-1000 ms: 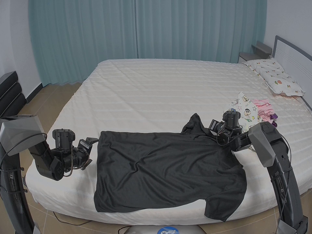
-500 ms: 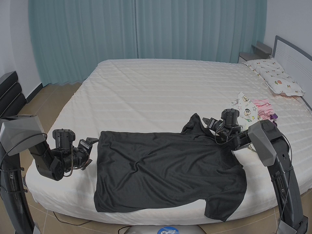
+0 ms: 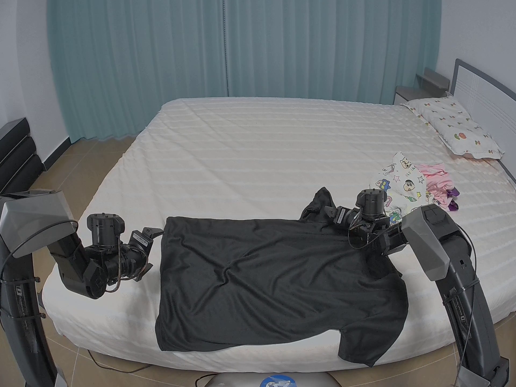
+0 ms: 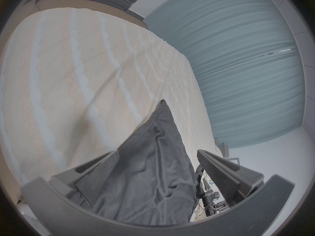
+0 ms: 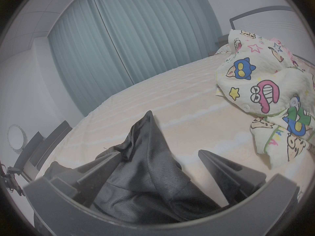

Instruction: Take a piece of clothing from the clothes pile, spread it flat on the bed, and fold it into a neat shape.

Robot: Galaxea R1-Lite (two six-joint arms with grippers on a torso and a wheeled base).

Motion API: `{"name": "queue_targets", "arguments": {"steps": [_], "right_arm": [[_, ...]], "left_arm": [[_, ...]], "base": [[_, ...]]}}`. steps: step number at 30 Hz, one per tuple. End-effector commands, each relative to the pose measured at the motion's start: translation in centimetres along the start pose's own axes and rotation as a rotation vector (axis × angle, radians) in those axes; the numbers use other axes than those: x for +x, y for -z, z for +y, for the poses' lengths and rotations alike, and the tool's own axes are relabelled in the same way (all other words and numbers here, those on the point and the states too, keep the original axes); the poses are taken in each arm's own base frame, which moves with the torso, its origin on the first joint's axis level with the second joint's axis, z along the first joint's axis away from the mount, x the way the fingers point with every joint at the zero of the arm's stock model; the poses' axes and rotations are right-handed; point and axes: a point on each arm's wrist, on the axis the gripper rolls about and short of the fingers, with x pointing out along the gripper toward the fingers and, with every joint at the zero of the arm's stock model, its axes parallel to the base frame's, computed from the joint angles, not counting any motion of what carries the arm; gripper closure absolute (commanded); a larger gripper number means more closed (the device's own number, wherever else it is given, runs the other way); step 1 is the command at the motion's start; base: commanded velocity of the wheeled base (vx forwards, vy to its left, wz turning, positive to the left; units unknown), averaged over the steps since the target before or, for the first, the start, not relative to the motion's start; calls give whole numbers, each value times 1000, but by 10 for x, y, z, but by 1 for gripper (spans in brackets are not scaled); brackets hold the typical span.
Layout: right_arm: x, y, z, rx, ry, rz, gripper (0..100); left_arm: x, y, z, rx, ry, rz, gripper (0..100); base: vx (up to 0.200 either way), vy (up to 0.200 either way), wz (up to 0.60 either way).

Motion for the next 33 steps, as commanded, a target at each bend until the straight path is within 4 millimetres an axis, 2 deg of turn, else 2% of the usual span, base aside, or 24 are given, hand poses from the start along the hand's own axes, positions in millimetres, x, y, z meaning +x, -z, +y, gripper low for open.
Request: {"name": "queue_targets", "arguments": {"steps": [1, 8, 9, 14, 20, 27, 33], "right_arm": [[5, 6, -3, 3, 6, 6, 100], [8, -7, -12, 18, 25, -40, 100], [7, -18, -19, 30, 34, -69, 100], [5, -33, -36, 61, 60, -104, 100], [4, -39, -47, 120, 76, -136, 100], [6, -34, -48, 150, 89, -149, 100], [1, -40, -45, 155, 88, -151, 100]], "left_arm": [[0, 0, 0, 1, -1, 0, 0], [0, 0, 0, 1, -1, 0, 0], [0, 0, 0, 1, -1, 0, 0], [0, 0, 1, 1, -2, 1, 0], [1, 0, 1, 2, -4, -5, 0], [2, 0, 2, 2, -9, -6, 0], [3, -1, 0, 8, 1, -11, 0]], "base": [[0, 0, 0], [0, 0, 0], [0, 0, 0], [0, 0, 0], [0, 0, 0], [0, 0, 0], [0, 0, 0]]}}
